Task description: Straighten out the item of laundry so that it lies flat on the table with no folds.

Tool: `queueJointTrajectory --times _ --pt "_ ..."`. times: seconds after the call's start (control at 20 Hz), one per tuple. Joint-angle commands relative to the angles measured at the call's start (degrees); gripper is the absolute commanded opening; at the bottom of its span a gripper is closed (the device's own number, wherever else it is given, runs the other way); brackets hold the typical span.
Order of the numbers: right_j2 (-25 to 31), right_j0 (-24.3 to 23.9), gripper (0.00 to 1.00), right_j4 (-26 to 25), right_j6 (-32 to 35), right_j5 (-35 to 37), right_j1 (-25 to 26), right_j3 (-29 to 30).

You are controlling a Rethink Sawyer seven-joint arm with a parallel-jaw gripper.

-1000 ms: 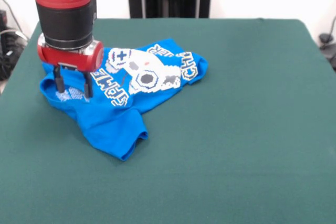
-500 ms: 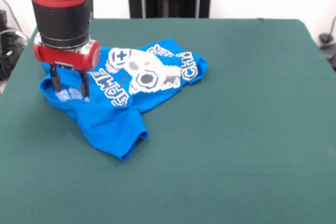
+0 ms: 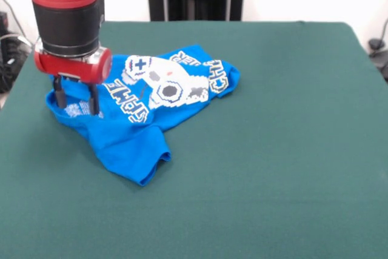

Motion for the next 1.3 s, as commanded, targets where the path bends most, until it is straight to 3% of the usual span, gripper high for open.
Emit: queueJointTrajectory --times 0.05,0.6,1.05,1.3 --pt "4.92 1.83 1.00 1.33 1.74 -1.62 6.07 -3.28" --pt "5.20 3.10 1.00 2.46 3.27 -1.23 8.53 -7.95" --pt "4.53 3.51 1.00 2.75 3.86 -2.26 7.80 -5.90" --pt "5.50 2.45 1.00 2.73 0.84 -0.28 3.96 -1.59"
